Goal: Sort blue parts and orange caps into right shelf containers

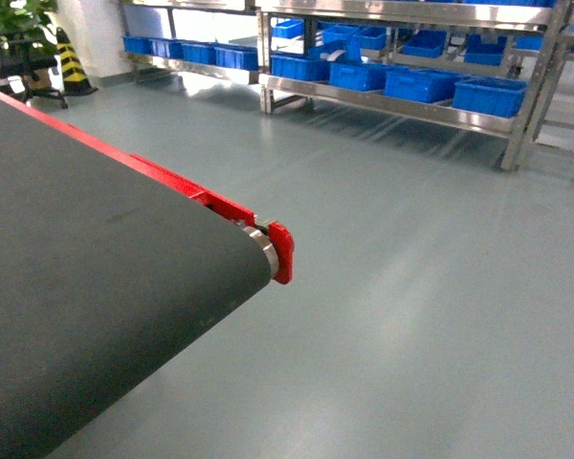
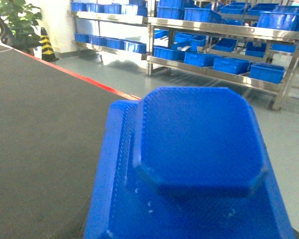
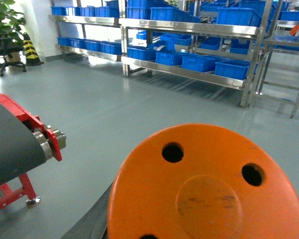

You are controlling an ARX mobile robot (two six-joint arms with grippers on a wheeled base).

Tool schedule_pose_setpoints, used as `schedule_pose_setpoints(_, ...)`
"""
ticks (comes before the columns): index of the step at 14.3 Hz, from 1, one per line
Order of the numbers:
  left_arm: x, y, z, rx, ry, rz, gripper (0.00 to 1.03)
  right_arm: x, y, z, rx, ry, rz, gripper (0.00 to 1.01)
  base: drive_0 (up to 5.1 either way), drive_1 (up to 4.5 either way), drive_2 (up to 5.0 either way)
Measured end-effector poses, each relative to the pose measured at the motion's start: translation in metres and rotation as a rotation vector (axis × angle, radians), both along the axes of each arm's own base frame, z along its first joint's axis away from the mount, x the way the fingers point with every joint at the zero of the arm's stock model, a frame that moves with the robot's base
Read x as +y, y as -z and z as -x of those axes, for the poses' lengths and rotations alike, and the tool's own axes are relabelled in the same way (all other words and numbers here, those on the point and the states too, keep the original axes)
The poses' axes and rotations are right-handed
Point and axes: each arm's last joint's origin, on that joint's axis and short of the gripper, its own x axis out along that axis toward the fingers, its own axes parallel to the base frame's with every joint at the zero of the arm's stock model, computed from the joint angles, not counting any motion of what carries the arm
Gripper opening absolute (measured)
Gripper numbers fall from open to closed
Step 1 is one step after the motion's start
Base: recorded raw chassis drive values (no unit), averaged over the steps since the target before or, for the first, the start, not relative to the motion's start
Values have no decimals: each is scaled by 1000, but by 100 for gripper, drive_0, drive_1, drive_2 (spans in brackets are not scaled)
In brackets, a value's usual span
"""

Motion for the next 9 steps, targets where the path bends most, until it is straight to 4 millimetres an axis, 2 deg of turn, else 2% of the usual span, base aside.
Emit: schedule_pose_setpoints(9,0,0,0,0,0,0,43,0,0,0,0,0,0,45,-165,-165,-165)
